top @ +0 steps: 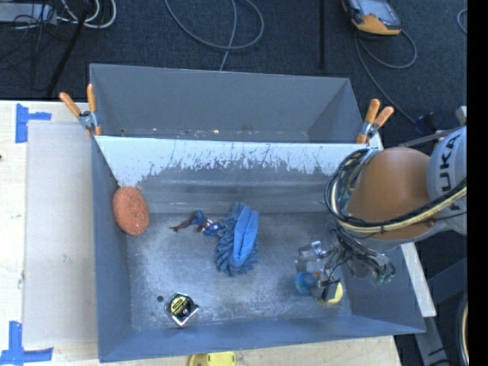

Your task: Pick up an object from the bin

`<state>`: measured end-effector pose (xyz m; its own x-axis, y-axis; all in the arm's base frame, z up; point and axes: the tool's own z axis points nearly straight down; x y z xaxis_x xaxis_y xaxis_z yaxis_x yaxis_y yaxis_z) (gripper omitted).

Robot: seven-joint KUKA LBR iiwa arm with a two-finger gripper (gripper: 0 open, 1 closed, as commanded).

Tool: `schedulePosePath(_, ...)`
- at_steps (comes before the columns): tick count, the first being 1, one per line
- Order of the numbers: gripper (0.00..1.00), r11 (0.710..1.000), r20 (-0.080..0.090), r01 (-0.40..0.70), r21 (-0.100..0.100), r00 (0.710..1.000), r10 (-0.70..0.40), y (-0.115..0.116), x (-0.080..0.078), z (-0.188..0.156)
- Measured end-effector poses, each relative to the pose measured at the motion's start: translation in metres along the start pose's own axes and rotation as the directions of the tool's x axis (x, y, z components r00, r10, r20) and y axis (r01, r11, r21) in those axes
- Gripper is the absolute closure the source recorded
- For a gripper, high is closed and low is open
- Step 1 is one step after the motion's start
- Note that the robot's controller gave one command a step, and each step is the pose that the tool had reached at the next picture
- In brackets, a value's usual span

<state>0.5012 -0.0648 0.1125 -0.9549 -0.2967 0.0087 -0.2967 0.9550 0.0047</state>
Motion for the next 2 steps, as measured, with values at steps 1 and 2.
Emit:
schedulePosePath(1,1.0,1.0,0.004,0.008,0.001,1.0,-0.008,0.009,0.004,-0.061)
schedulePosePath(2,1.0,1.0,0.011,0.025,0.005,1.0,-0.025,-0.012,-0.031,-0.203)
